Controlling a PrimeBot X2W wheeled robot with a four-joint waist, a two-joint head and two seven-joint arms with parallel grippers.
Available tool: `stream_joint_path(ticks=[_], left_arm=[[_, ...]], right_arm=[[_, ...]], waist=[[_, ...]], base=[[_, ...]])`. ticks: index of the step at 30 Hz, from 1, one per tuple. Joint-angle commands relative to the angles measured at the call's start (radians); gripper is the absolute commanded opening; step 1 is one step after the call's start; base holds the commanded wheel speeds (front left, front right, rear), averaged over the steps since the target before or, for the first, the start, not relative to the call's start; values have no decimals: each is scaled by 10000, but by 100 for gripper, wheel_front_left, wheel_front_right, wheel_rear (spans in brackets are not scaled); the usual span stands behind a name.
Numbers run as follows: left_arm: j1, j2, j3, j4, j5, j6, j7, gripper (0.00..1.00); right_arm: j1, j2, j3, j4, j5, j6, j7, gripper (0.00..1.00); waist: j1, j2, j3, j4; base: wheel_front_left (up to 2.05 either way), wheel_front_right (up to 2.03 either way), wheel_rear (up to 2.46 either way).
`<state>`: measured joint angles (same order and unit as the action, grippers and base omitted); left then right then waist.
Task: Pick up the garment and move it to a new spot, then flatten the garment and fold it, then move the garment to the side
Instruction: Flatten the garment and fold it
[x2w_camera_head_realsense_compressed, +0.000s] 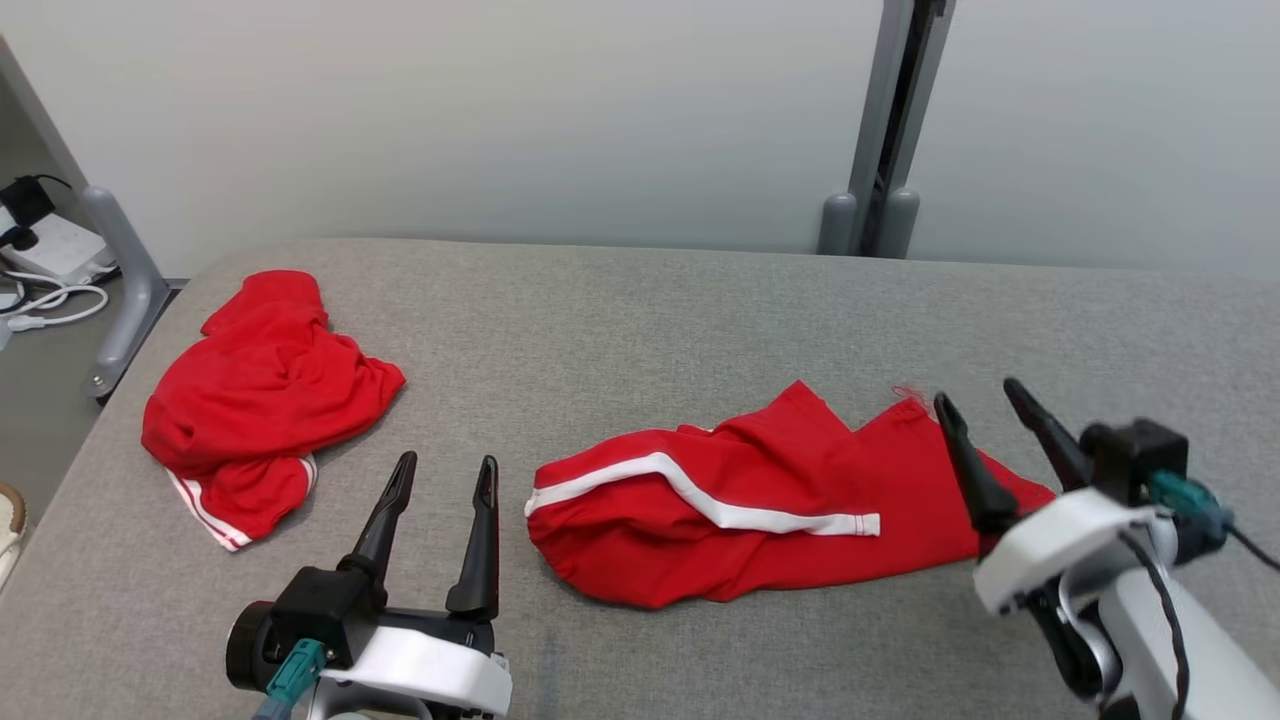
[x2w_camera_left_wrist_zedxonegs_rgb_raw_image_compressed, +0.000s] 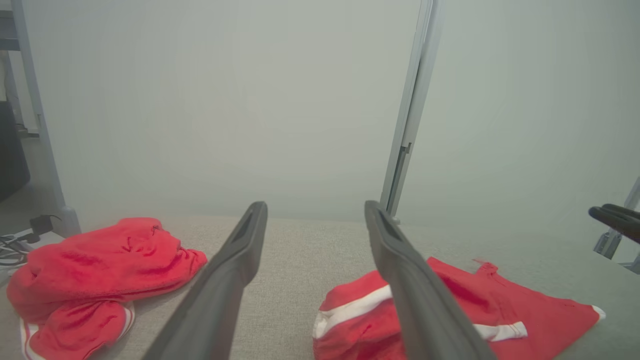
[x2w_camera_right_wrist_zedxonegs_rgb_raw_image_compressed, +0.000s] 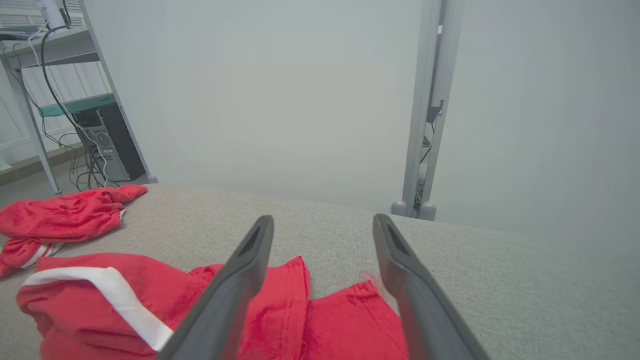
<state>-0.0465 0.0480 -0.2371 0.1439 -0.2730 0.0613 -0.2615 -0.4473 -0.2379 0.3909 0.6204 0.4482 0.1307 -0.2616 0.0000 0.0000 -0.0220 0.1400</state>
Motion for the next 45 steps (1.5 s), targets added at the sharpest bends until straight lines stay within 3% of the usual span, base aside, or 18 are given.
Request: stream_joint_path(ticks=[1,8,13,30,42,43,44,45], left_arm=[[19,43,66,-15,103,-61,-28,100],[-16,45,89,40,147,-160,-28,100],[-96,45,-22,85,193,-213,-28,100],[-605,43,-440,157,184,-188,-28,100],[-701,42,-568,129,64,-74,-28,100],[-705,42,-583,128,63,-59,-28,100],[-705,42,-591,127,70,-59,-28,100],[-708,43,-597,128,64,-43,-28,100]], right_arm=[[610,151,-594,-434,-387,1,-42,100],[1659,674,-1445,-1006,-1112,1,-41,100],[1811,819,-1502,-711,-1149,1,-42,100],[343,496,761,2282,412,1,-44,100],[-150,163,1716,2585,1277,-1,-43,100],[-157,146,1778,2569,1320,1,-43,60],[-178,110,1834,2518,1304,1,-43,0],[-201,71,1868,2449,1271,1,-43,0]], waist=[[0,0,28,-115],[0,0,122,-255],[0,0,258,-160],[0,0,1248,807],[0,0,1463,1041],[0,0,1465,1045],[0,0,1465,1044],[0,0,1465,1041]], base=[[0,0,0],[0,0,0],[0,0,0],[0,0,0],[0,0,0],[0,0,0],[0,0,0],[0,0,0]])
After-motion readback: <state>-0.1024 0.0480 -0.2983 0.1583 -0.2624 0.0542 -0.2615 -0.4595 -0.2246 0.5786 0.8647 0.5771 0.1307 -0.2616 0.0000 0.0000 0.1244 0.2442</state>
